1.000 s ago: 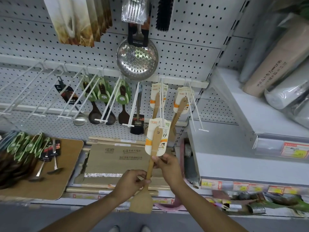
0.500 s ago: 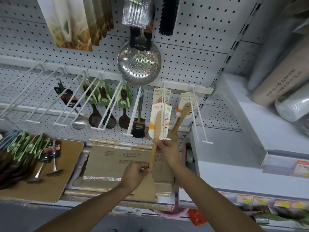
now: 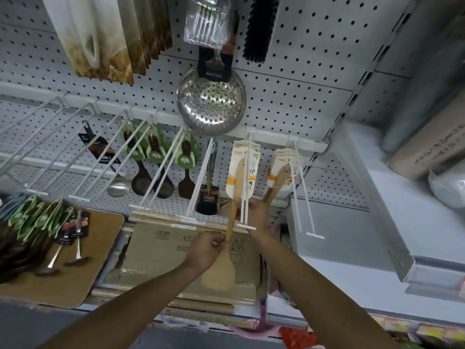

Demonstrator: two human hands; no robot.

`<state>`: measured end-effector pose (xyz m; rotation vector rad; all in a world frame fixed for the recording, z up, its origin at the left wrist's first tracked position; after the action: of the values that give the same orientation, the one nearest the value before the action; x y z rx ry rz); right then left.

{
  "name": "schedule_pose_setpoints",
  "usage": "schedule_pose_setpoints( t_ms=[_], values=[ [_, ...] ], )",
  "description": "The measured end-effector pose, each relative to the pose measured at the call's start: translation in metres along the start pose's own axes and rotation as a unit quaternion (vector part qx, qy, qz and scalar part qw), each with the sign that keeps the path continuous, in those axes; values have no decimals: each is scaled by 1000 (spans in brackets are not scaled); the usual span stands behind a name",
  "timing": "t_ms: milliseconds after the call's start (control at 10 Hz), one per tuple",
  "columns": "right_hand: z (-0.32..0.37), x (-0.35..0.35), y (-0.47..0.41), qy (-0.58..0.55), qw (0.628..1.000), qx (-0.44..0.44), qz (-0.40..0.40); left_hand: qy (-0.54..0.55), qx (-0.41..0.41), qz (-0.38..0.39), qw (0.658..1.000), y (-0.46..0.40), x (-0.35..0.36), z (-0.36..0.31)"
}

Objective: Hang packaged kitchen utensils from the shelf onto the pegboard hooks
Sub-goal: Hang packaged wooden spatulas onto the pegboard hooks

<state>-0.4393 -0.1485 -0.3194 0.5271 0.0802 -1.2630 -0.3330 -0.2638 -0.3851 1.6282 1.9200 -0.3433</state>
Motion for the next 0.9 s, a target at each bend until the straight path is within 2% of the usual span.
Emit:
schedule_pose_setpoints(
  t_ms=[100,300,400,500,600,700,800,900],
  values=[
    [3,3,-1,-31,1000,5,-1,17,-10,-7,1000,-2,-2,1],
    [4,3,-5,-7,1000,-12,3,-11,17,-6,1000,1,-7,2],
    [-10,1,-6,13,999,-42,-6,-61,35,-27,997,12,-24,7],
    [-8,-1,8,87,989,-115,35,-110,84,-50,989,27,-52,12],
    [6,14,38,220,944,-220,109,-168,112,-67,977,44,-87,23],
    [10,43,43,303,869,-350,177,-209,128,-87,966,67,-121,32],
    [32,76,67,351,808,-416,226,-239,138,-113,955,95,-153,38],
    [52,105,90,338,774,-478,241,-279,136,-130,942,125,-185,47]
  ],
)
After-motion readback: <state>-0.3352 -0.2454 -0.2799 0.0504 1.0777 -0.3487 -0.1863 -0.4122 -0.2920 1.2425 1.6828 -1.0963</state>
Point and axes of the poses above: each hand's wrist, its own y-axis away from the middle knuckle, its own x-axis out of the palm, z = x × y, the point moved 5 cm from there along -y, towards the middle knuckle, and after that the axes turned 3 degrees about -y, right-handed, at the moved point
